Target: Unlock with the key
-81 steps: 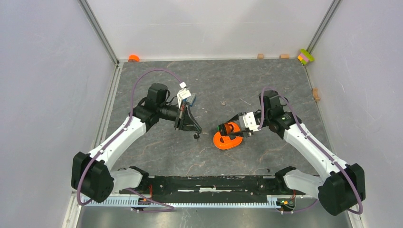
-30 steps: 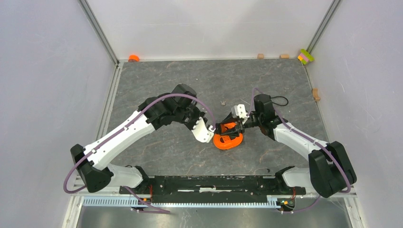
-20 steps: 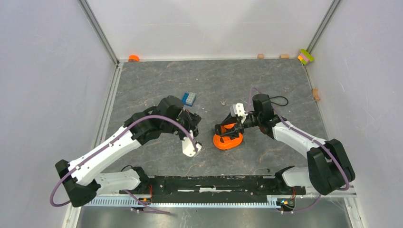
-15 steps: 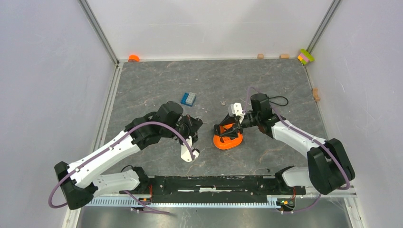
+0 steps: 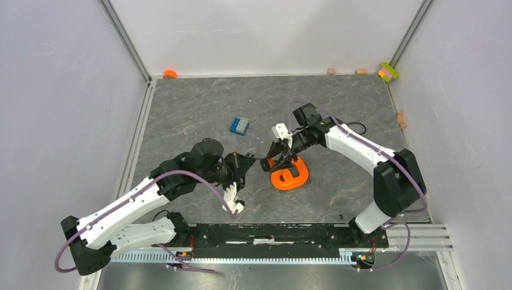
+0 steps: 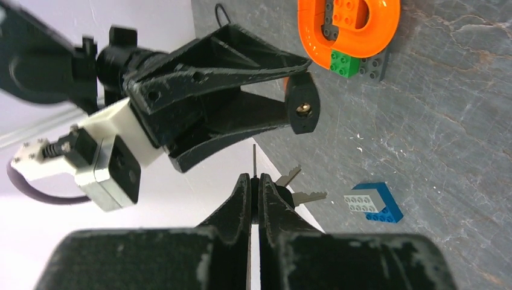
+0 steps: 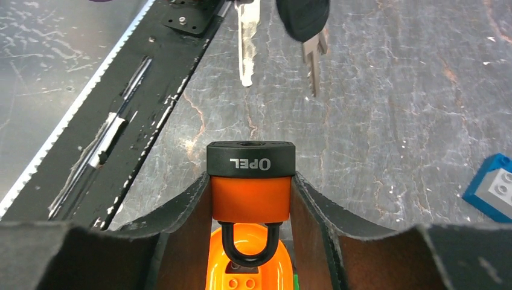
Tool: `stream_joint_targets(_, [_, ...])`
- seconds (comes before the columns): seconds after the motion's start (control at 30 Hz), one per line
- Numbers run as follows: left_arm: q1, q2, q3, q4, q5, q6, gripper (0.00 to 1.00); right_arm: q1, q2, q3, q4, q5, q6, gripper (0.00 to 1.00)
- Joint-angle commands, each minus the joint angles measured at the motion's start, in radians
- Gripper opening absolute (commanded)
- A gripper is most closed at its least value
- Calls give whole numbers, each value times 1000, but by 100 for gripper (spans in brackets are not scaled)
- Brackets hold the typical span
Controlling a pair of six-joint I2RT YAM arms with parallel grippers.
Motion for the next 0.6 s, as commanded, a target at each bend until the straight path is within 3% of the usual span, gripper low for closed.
stream_joint_targets(0.0, [-18, -39, -17, -36, 41, 130, 2, 6, 61, 129, -376, -77, -288, 0])
stream_joint_targets(0.33, [-45, -61, -63, -36, -36, 63, 2, 9, 42, 86, -136, -62, -10, 0])
stream_joint_targets(0.47, [-52, -57, -79, -20, -45, 8, 2, 9, -5, 14, 71, -41, 182, 0])
stream_joint_targets(0.57, [-61, -53, -84, 0, -46, -25, 2, 9, -15, 9, 108, -43, 216, 0])
